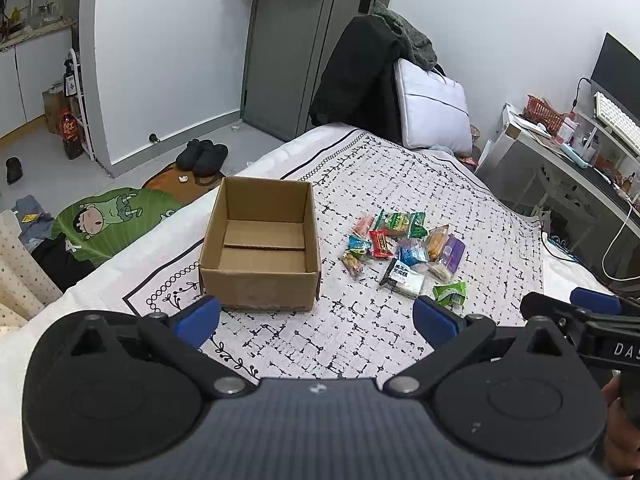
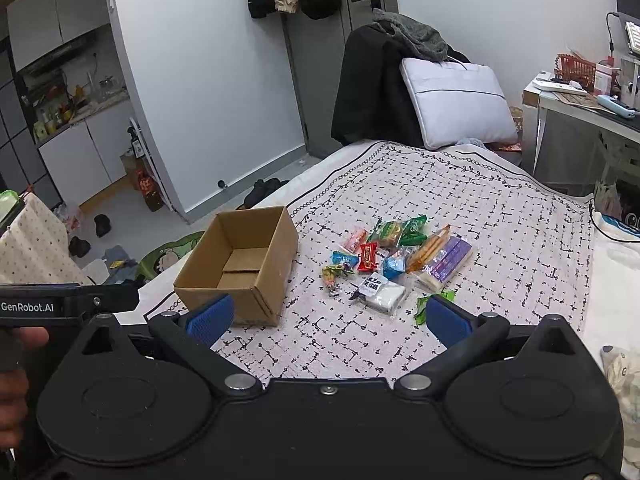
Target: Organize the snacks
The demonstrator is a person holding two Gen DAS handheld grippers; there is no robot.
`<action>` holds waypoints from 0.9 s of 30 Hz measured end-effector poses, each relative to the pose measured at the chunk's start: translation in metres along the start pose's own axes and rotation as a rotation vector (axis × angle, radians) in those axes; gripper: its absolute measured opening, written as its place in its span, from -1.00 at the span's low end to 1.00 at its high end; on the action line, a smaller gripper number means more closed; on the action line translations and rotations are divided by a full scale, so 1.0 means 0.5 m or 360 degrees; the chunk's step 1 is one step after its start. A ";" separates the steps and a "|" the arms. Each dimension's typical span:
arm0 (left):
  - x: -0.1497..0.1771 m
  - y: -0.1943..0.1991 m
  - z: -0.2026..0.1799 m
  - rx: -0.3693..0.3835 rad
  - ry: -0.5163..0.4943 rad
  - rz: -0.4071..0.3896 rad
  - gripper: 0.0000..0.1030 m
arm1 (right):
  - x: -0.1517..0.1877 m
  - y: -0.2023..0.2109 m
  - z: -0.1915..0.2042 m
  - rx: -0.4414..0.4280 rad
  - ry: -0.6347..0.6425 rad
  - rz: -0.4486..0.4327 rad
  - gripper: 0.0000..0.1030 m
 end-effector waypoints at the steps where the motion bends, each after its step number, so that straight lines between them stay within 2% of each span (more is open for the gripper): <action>1: -0.001 0.001 0.001 0.0000 0.0002 -0.0001 0.99 | 0.000 0.001 0.001 0.0001 0.0003 -0.0001 1.00; 27: -0.004 0.013 -0.003 0.0005 -0.0010 -0.0012 0.99 | -0.003 0.005 0.001 0.0001 -0.0004 -0.0009 1.00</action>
Point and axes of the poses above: each gripper's, at about its wrist camera, not at the fingertips, and y roughly against the way its jaws point, z to its left, x to its underside, the point moved 9 cm from there along -y, roughly the way its jaws point, and after that the axes turned 8 degrees about -x, right-handed, at the moved point
